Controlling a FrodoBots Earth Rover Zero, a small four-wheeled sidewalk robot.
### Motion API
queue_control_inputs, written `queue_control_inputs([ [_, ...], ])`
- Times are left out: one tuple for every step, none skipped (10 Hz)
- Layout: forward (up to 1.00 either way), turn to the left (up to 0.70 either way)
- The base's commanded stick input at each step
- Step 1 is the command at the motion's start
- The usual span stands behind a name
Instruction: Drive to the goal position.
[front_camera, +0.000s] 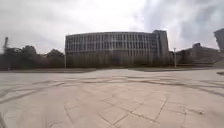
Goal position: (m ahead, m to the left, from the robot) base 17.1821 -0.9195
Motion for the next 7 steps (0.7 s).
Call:
queue_control_inputs([
  [0.7,0.0],
  [0.7,0.0],
  [0.7,0.0],
  [0.7,0.0],
  [0.7,0.0],
  [0.7,0.0],
  [0.7,0.0],
])
